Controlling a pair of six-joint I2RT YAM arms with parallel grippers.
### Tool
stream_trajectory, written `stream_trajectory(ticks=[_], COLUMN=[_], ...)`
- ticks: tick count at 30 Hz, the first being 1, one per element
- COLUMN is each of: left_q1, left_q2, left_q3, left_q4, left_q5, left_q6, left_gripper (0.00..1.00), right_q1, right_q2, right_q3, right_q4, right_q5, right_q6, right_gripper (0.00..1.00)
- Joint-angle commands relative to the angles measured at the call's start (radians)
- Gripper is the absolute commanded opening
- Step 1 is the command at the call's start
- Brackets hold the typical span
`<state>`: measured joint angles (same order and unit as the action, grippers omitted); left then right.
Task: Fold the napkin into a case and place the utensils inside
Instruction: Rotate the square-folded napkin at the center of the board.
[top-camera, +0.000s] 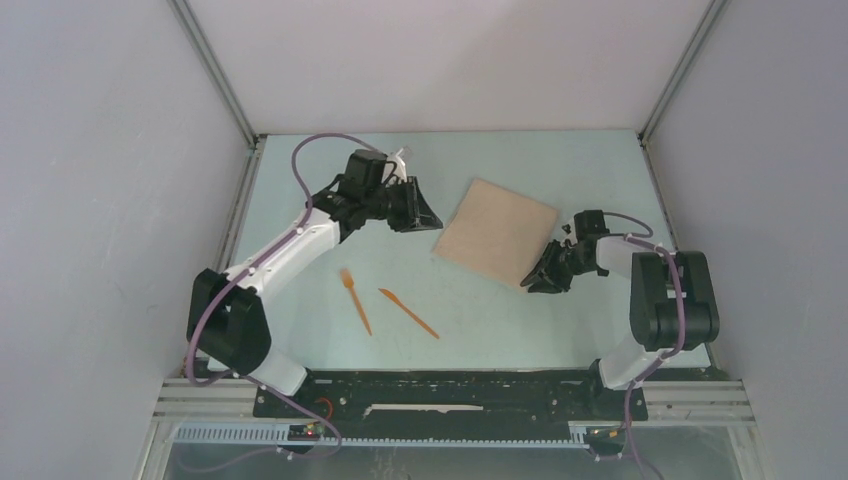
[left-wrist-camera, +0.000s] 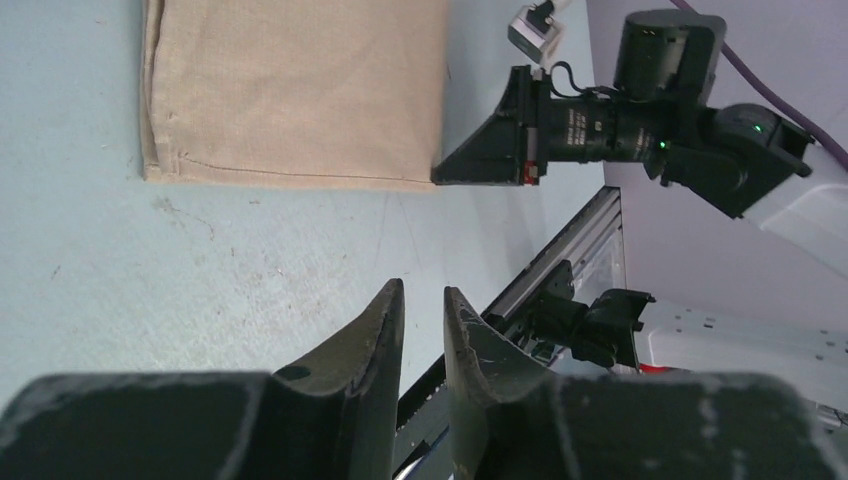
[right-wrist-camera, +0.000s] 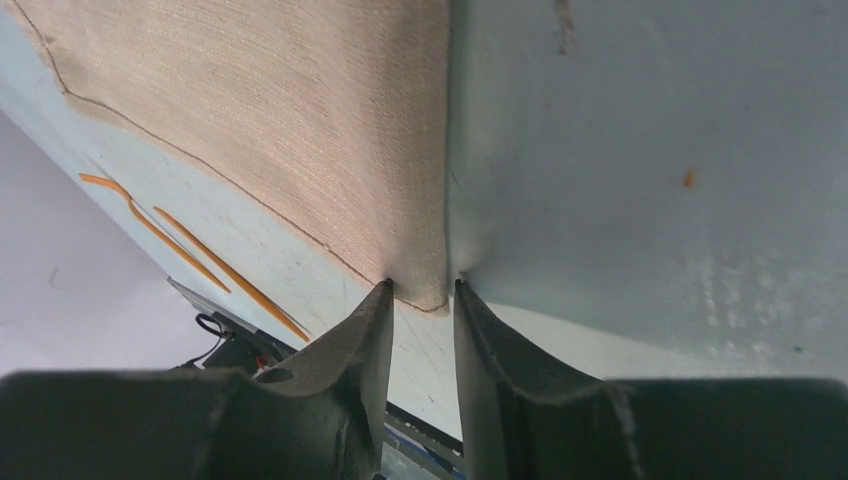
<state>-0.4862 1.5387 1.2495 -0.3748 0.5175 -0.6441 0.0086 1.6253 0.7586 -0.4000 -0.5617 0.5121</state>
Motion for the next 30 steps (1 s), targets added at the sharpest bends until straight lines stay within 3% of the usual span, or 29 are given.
stream_trajectory(ticks=[1, 7, 11, 12, 21, 26, 28, 30], left_q1=[0.005, 0.007, 0.015, 0.016, 0.020, 0.020, 0.020, 0.021], left_q2=[-0.108, -0.179, -0.198, -0.200, -0.195, -0.182, -0.176, -0.166], left_q3=[-0.012, -0.035, -0.053, -0.058, -0.116, -0.122, -0.127, -0.131], left_q4=[0.002, -0.003, -0.007, -0.008, 0.012, 0.017, 0.023, 0.024], left_q5=[0.018, 0.009, 0.009, 0.007, -0.001, -0.005, -0.018, -0.031], left_q6=[0.039, 0.051, 0.061, 0.064, 0.036, 0.004, -0.004, -0.006], left_gripper=[0.26, 0.26, 0.26, 0.26, 0.25, 0.24, 0.24, 0.25], right_q1=[0.040, 0.056, 0.052, 0.050, -0.001, -0.038, -0.047, -0.059], right_q2=[0.032, 0.052, 0.062, 0.063, 0.079, 0.183, 0.212, 0.259], right_q3=[0.053, 0.082, 0.117, 0.132, 0.294, 0.449, 0.525, 0.637], right_q4=[-0.037, -0.061, -0.117, -0.155, -0.453, -0.425, -0.365, -0.333], right_q5=[0.062, 0.082, 0.126, 0.144, 0.506, 0.819, 0.839, 0.820], right_q6=[0.001, 0.004, -0.021, -0.034, -0.195, -0.337, -0.389, -0.424], right_gripper=[0.34, 0.24, 0.02, 0.00, 0.00, 0.00, 0.00, 0.07])
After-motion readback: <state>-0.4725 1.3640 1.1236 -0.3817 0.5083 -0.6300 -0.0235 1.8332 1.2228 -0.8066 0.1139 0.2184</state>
